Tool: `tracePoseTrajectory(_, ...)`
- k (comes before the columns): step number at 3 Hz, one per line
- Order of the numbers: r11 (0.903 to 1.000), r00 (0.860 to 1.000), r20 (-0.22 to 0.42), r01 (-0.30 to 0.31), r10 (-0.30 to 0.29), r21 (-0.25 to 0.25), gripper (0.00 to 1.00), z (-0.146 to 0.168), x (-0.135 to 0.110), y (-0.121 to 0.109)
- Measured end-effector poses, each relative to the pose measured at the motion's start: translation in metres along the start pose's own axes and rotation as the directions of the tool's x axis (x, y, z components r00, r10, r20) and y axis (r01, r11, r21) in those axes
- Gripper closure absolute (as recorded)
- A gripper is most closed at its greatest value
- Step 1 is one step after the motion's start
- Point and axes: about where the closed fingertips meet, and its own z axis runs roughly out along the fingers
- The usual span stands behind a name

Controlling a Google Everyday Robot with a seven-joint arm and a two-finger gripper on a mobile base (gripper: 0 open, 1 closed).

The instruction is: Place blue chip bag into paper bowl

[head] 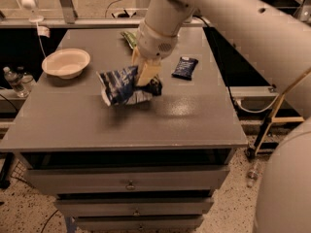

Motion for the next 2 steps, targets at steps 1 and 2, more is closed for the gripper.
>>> tracePoseTrajectory(1,0.9863,1.0,-0.006,0.011,-0.01,0.164,1.0,-0.0638,-0.0002,-0.0365)
tracePoseTrajectory(2,0.9863,1.0,-0.006,0.011,-0.01,0.164,1.0,-0.0637,-0.0002,-0.0365)
